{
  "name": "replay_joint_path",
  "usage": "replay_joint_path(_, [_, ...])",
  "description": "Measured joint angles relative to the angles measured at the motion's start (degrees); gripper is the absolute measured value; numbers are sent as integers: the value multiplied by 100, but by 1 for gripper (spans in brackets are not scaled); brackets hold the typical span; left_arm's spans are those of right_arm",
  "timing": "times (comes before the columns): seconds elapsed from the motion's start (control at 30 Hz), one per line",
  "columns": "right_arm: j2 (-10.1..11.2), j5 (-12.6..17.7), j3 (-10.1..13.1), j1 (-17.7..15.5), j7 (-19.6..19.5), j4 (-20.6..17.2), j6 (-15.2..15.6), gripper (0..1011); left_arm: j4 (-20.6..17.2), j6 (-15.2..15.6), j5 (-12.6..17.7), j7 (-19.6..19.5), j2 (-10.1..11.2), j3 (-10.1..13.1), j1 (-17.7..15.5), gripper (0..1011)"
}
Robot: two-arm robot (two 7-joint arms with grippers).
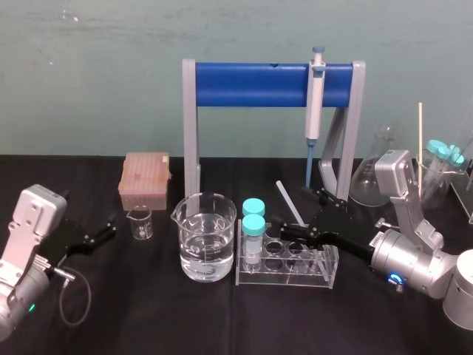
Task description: Pick up the stirring rod with one hand, then place it down.
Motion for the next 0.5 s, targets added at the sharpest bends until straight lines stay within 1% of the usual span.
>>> replay_joint_path(0.37, [17, 10, 7, -5, -4, -17, -9, 1002, 0, 0, 0, 0, 0, 0, 0, 1000])
replay_joint_path(0.43, [19, 12, 8, -8, -4, -21, -11, 990, 0, 0, 0, 0, 0, 0, 0, 1000])
replay_joint_path(0.47, [20, 12, 8, -8, -5, -22, -12, 954, 0, 0, 0, 0, 0, 0, 0, 1000])
replay_joint_path(0.5, [21, 14, 9, -9, -5, -23, -13, 947, 0, 0, 0, 0, 0, 0, 0, 1000])
